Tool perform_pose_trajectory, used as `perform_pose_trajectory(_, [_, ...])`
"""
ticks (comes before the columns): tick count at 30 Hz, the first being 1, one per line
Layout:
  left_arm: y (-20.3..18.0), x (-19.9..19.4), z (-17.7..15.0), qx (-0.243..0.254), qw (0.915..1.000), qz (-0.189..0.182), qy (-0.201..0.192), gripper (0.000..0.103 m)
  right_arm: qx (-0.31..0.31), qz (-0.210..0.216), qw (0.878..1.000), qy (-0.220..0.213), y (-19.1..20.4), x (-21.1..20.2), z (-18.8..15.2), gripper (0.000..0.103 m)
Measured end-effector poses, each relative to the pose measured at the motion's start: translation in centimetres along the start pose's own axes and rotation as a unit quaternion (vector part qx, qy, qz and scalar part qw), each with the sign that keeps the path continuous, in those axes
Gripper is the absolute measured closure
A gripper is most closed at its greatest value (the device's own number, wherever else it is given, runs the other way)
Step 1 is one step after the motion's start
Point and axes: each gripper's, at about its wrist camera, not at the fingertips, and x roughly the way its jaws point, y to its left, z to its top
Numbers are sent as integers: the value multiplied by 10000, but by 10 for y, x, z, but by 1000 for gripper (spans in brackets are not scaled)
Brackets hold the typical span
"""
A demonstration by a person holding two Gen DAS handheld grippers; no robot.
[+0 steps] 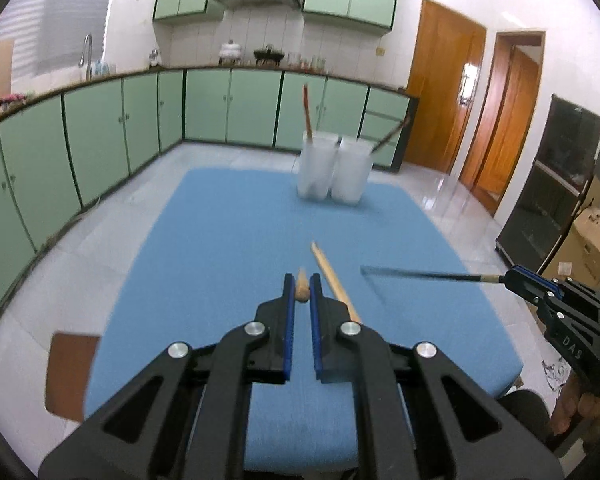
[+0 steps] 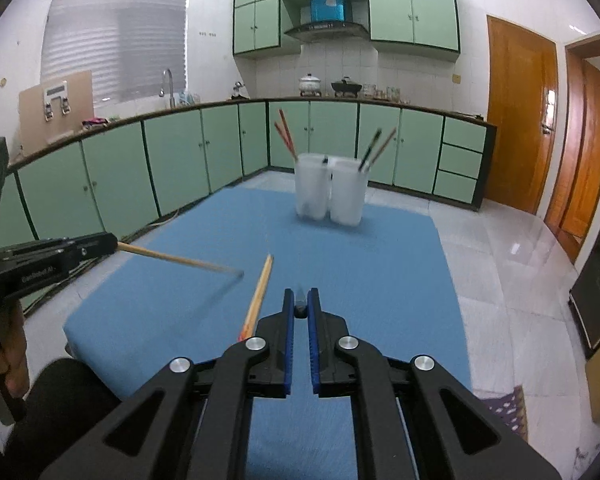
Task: Organize utensils
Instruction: 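Carry both held chopsticks up to the white holder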
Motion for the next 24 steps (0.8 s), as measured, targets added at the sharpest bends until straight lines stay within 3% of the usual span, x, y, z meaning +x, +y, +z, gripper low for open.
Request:
perform_pose_trajectory(6, [-1,-8,44,223,9996,-132,-58,97,-201,98,9995,200,-4,3,52,97])
perform_pose_trajectory(15, [-1,15,99,400,9972,-498,389,97,-383,322,9938,991,-12,28,120,97])
perform_pose_trajectory(24, [-12,34,141,746,9936,-637,552,97,-278,429,9902,1300,-22,32,179,97])
